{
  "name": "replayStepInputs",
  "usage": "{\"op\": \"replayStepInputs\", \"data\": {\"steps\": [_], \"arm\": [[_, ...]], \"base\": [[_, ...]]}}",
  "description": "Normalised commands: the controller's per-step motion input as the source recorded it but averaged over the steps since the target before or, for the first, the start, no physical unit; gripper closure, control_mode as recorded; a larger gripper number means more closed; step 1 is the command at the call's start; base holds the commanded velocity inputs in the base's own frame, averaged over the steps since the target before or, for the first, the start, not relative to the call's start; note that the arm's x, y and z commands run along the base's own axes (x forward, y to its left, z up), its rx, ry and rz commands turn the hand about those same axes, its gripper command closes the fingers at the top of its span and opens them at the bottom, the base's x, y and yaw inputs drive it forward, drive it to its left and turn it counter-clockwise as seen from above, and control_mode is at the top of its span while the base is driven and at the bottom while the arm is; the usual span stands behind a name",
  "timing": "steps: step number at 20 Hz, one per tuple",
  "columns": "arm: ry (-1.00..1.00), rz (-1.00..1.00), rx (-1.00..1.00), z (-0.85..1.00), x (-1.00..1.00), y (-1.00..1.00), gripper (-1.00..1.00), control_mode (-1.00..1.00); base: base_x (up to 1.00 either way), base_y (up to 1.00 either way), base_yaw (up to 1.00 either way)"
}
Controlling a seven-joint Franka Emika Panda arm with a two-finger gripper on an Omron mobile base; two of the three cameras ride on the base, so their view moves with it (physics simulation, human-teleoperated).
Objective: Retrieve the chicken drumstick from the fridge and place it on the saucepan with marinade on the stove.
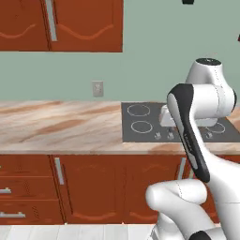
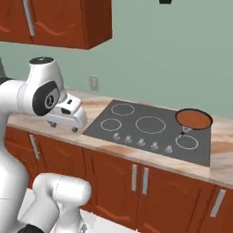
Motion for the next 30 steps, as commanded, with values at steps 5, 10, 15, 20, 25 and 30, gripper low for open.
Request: {"op": "replayStepInputs", "data": {"steps": [5, 10, 15, 20, 25, 30], "arm": [[0.0, 0.0, 0.0, 0.0, 0.0, 0.0, -1.0, 1.0], [0.0, 0.0, 0.0, 0.0, 0.0, 0.0, -1.0, 1.0], [0.0, 0.0, 0.0, 0.0, 0.0, 0.0, -1.0, 1.0], [0.0, 0.0, 0.0, 0.0, 0.0, 0.0, -1.0, 1.0], [0.0, 0.0, 0.0, 0.0, 0.0, 0.0, -1.0, 1.0], [0.0, 0.0, 0.0, 0.0, 0.0, 0.0, -1.0, 1.0]], "base": [[-0.57, 1.0, 0.72], [-0.3, 1.0, 0.77], [-0.01, 0.95, 0.8], [0.05, 0.56, 0.77], [0.46, 0.34, 0.67], [0.87, 0.32, 0.63]]}}
